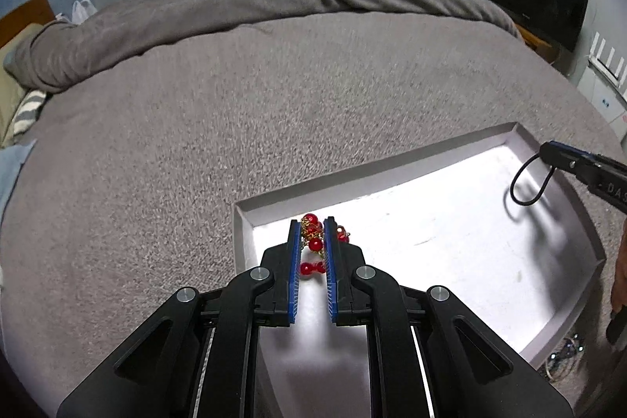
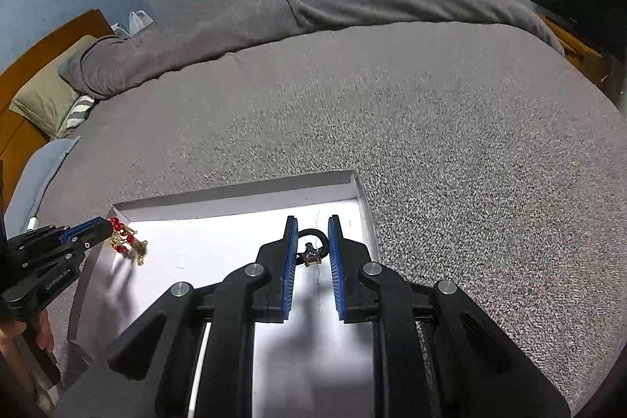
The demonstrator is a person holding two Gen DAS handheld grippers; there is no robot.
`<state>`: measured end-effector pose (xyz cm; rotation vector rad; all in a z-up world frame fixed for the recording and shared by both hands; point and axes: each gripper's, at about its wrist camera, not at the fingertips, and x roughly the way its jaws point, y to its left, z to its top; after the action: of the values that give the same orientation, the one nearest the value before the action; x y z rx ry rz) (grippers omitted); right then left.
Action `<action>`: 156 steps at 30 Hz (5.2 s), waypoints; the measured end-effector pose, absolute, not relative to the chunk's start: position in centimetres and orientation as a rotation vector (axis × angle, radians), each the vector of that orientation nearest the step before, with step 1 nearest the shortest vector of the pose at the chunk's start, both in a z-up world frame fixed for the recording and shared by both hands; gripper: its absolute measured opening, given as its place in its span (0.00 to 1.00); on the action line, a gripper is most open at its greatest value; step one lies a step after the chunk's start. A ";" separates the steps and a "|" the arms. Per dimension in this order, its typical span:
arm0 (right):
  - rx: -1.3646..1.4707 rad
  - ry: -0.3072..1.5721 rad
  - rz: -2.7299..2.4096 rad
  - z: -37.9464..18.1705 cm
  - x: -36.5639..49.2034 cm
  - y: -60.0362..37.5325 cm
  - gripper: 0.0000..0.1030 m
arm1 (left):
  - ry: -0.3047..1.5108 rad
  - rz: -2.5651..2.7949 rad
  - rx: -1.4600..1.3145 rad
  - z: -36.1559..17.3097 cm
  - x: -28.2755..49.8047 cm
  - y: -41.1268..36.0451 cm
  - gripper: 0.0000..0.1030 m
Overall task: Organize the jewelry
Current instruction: 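Carry both items into the tray and open both tools to release them, then withdraw both tools from the tray back toward the jewelry pile, then grasp a silver bangle with the left tool while the right tool grasps another bangle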
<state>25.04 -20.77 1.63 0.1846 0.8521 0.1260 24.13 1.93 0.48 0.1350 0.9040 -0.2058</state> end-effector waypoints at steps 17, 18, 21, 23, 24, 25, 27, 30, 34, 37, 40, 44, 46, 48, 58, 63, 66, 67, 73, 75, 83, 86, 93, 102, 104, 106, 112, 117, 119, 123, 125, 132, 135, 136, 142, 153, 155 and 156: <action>0.220 0.850 0.146 1.9 24.4 -21.2 0.36 | 0.895 -0.200 0.143 0.1 23.3 1.4 0.46; 0.226 0.845 0.148 2.1 24.2 -21.4 0.40 | 0.888 -0.197 0.138 0.2 23.1 1.4 0.53; 0.224 0.823 0.153 2.6 23.4 -21.5 0.53 | 0.864 -0.204 0.123 0.6 22.2 1.5 0.64; 0.207 0.811 0.151 3.0 22.8 -21.5 0.56 | 0.854 -0.198 0.123 0.9 21.7 1.5 0.69; 0.204 0.806 0.153 3.1 22.6 -21.6 0.61 | 0.849 -0.192 0.123 1.0 21.4 1.4 0.74; 0.201 0.800 0.158 3.2 22.2 -21.6 0.67 | 0.840 -0.184 0.125 1.2 21.0 1.3 0.76; 0.191 0.780 0.163 3.6 21.2 -21.9 0.78 | 0.812 -0.174 0.139 1.6 19.8 1.2 0.81; 0.191 0.760 0.156 3.9 20.0 -22.5 0.90 | 0.786 -0.158 0.167 2.0 18.5 1.1 0.86; 0.210 0.746 0.155 4.3 18.2 -23.4 0.95 | 0.765 -0.139 0.161 2.5 16.8 1.7 0.88; 0.206 0.734 0.135 4.4 16.8 -23.9 0.95 | 0.749 -0.130 0.163 2.9 15.8 2.0 0.89; 0.199 0.728 0.130 4.6 15.5 -24.1 0.95 | 0.736 -0.132 0.150 3.4 14.6 2.4 0.90; 0.184 0.707 0.126 4.9 13.7 -24.0 0.95 | 0.727 -0.129 0.125 4.1 13.1 3.1 0.90; 0.185 0.703 0.135 4.9 12.7 -23.8 0.95 | 0.722 -0.129 0.108 4.3 12.0 3.4 0.90; 0.195 0.703 0.147 4.9 11.8 -23.8 0.95 | 0.724 -0.136 0.088 4.5 10.9 3.9 0.90; 0.165 0.699 0.172 5.0 8.4 -23.1 0.95 | 0.727 -0.124 0.030 4.2 6.0 6.0 0.91; 0.132 0.694 0.170 4.9 7.1 -22.9 0.95 | 0.734 -0.122 0.033 3.7 4.5 6.3 0.91; 0.123 0.699 0.175 4.6 6.5 -22.8 0.95 | 0.743 -0.118 0.044 3.2 3.9 6.1 0.91; 0.120 0.703 0.176 4.5 6.4 -22.7 0.95 | 0.744 -0.116 0.049 3.1 3.8 6.1 0.91; 0.097 0.716 0.176 3.9 5.6 -22.6 0.95 | 0.751 -0.115 0.076 2.5 3.0 5.8 0.91; 0.099 0.721 0.179 3.7 5.3 -22.7 0.95 | 0.753 -0.119 0.084 2.3 2.7 5.7 0.91; 0.075 0.741 0.189 2.6 4.8 -22.5 0.95 | 0.791 -0.168 0.115 0.6 1.8 4.7 0.91; 0.076 0.753 0.199 2.1 4.8 -22.3 0.95 | 0.824 -0.212 0.102 -0.5 1.8 4.0 0.91; 0.074 0.768 0.217 1.3 4.8 -22.0 0.95 | 0.852 -0.230 0.116 -1.6 2.3 2.8 0.91; 0.083 0.770 0.216 0.9 5.1 -22.4 0.95 | 0.902 -0.252 -0.042 -1.7 4.1 3.8 0.82; 0.083 0.771 0.218 0.9 5.1 -22.4 0.95 | 0.922 -0.247 -0.034 -2.1 4.6 3.6 0.69; 0.081 0.772 0.221 0.8 5.2 -22.4 0.95 | 0.943 -0.258 -0.041 -2.6 5.0 3.5 0.63; 0.078 0.775 0.229 0.6 5.3 -22.3 0.95 | 0.959 -0.305 -0.085 -3.0 5.6 3.6 0.47; 0.072 0.779 0.238 0.5 5.3 -22.1 0.95 | 0.960 -0.302 -0.081 -3.3 5.7 3.6 0.48; 0.069 0.778 0.240 0.5 5.3 -22.0 0.95 | 0.961 -0.305 -0.073 -3.4 5.7 3.6 0.47; 0.068 0.778 0.243 0.5 5.3 -21.9 0.95 | 0.946 -0.308 -0.049 -3.3 5.6 3.4 0.47; 0.063 0.777 0.243 0.6 5.3 -21.8 0.95 | 0.928 -0.307 -0.029 -3.0 5.4 3.3 0.47; 0.038 0.783 0.261 0.0 5.6 -21.1 0.95 | 0.848 -0.285 0.007 -1.0 4.5 3.7 0.47; 0.038 0.805 0.265 -0.6 5.9 -20.8 0.84 | 0.830 -0.277 0.027 -0.4 4.3 3.7 0.47; 0.043 0.819 0.269 -0.8 6.1 -20.7 0.79 | 0.828 -0.276 0.031 -0.4 4.3 3.7 0.47; 0.070 0.840 0.337 -1.0 6.5 -19.2 0.74 | 0.831 -0.287 0.029 -0.3 4.1 3.7 0.47; 0.077 0.896 0.352 -1.9 9.1 -17.4 0.63 | 0.827 -0.297 0.023 -0.1 4.0 3.7 0.47; 0.073 0.905 0.351 -2.1 9.3 -17.4 0.61 | 0.826 -0.296 0.021 -0.1 4.0 3.8 0.47; 0.073 0.909 0.354 -2.1 9.5 -17.4 0.60 | 0.826 -0.297 0.020 -0.1 4.0 3.8 0.47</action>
<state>9.46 -17.38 -2.15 0.0730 0.9088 0.3543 3.99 3.78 -0.08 0.0197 0.8259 -0.2972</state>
